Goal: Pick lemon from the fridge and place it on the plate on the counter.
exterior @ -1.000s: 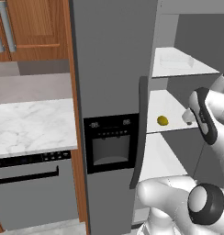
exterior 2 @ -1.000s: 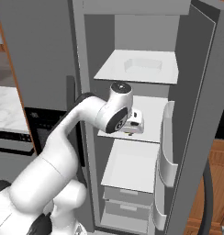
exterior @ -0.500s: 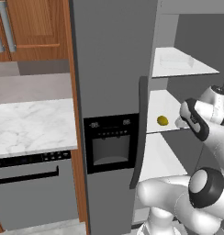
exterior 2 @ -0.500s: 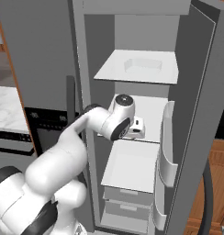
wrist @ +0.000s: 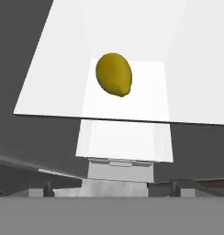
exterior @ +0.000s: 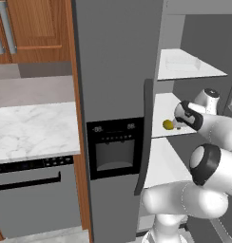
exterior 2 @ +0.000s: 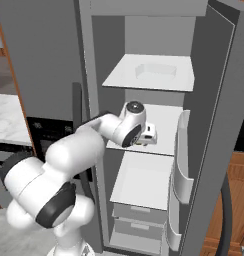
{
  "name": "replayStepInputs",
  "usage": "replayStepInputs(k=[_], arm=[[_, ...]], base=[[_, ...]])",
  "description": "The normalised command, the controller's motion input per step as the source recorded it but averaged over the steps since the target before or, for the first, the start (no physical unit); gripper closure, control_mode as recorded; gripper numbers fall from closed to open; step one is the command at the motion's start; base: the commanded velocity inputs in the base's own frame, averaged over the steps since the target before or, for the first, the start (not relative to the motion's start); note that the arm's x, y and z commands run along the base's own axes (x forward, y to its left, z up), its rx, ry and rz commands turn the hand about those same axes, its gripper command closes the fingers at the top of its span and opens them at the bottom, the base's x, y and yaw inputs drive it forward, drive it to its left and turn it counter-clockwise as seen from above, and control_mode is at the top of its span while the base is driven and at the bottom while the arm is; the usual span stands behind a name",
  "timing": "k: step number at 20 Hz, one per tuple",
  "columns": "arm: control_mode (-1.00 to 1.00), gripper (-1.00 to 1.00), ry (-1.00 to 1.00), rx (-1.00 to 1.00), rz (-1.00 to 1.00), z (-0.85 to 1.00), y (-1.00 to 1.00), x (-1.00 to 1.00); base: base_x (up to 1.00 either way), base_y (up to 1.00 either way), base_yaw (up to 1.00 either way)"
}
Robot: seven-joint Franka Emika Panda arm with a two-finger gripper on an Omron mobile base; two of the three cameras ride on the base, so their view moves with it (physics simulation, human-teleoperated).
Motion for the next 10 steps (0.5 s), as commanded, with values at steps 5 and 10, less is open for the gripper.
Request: replayStepInputs(k=[5,10], arm=[[-1.00,-1.00,0.00,0.01,0.00,-0.06,0.00,0.50],[-1.00,-1.00,0.01,0.00,0.00,-0.16,0.00,0.46]], base=[[0.00,0.00,0.00],[0.00,0.00,0.00]])
